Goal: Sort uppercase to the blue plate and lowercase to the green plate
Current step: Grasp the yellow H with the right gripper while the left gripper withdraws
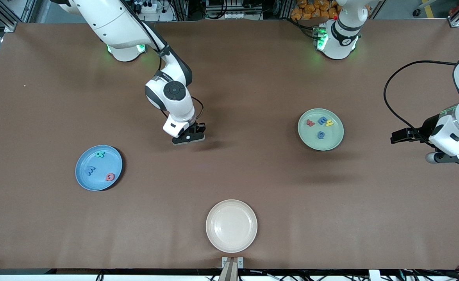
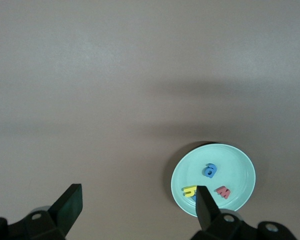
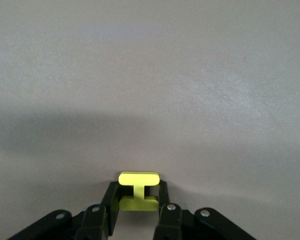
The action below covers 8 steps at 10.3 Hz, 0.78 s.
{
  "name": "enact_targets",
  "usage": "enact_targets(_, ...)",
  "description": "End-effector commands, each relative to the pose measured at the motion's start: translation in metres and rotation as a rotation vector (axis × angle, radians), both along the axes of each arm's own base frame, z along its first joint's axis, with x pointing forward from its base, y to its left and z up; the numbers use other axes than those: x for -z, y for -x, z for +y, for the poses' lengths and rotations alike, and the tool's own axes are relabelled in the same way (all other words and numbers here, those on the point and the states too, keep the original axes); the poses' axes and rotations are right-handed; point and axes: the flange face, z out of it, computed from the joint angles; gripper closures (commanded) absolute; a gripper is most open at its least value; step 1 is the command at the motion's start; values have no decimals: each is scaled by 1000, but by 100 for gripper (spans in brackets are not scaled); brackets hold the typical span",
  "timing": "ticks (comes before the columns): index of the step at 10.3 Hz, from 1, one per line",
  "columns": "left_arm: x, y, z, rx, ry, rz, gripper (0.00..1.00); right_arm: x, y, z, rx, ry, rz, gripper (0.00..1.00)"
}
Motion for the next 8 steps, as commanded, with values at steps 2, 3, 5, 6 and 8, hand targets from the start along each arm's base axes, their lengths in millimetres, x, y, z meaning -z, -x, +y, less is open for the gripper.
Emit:
enact_targets(2, -32, 8, 0, 13, 7, -38, 0, -49, -26, -26, 51, -23, -68, 100)
enact_targets(3, -44, 12, 6, 8, -8, -59, 0, -59, -40, -44, 89, -28, -85, 100)
enact_targets(5, -63, 13, 7, 8, -14, -93, 0, -69, -70, -98, 191, -26, -102, 100)
enact_targets(6, -69, 13, 7, 7, -21, -105, 0, -74, -87, -131, 248, -13, -100, 100)
enact_targets(8, -83, 11, -1, 20, -27, -133, 0, -89, -120, -194, 339, 39, -79, 100)
